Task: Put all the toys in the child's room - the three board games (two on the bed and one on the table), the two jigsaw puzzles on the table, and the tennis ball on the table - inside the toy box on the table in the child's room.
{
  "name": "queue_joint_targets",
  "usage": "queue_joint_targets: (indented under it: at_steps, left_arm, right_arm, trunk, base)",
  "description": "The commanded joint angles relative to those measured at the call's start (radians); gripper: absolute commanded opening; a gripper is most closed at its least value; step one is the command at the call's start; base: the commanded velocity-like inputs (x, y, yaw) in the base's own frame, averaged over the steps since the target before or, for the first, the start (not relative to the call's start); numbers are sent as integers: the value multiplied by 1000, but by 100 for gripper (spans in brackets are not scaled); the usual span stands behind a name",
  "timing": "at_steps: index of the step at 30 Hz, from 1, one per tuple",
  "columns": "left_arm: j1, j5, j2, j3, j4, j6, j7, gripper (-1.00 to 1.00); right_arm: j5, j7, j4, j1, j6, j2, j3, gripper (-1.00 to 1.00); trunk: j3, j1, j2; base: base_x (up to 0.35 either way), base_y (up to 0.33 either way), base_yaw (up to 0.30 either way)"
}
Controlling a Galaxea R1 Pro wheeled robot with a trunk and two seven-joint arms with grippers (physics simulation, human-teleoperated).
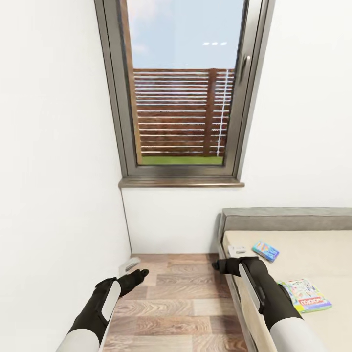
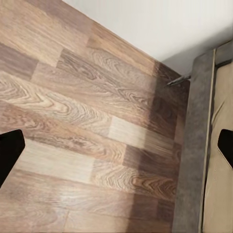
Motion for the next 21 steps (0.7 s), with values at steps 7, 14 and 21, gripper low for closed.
queue_joint_targets:
  at_steps: [7,14,21]
  left_arm:
    - [-1,2,-1,6,0,7,-4,100]
    - [-1,2,-1,6,0,7,-4,100]
    - [-1,2,-1,6,0,7,-4,100]
  right_arm:
    - [-1,3,-1,-1,6,0,7,100]
    - [0,2,-1,-1,6,0,4,100]
    - [-1,2,-1,-1,6,0,2,100]
  trunk:
    - [2,1,-1]
    - [4,1,-1]
    - [4,1,-1]
  base:
    - [335,0,-166]
    - [335,0,-82]
    - [335,1,-23]
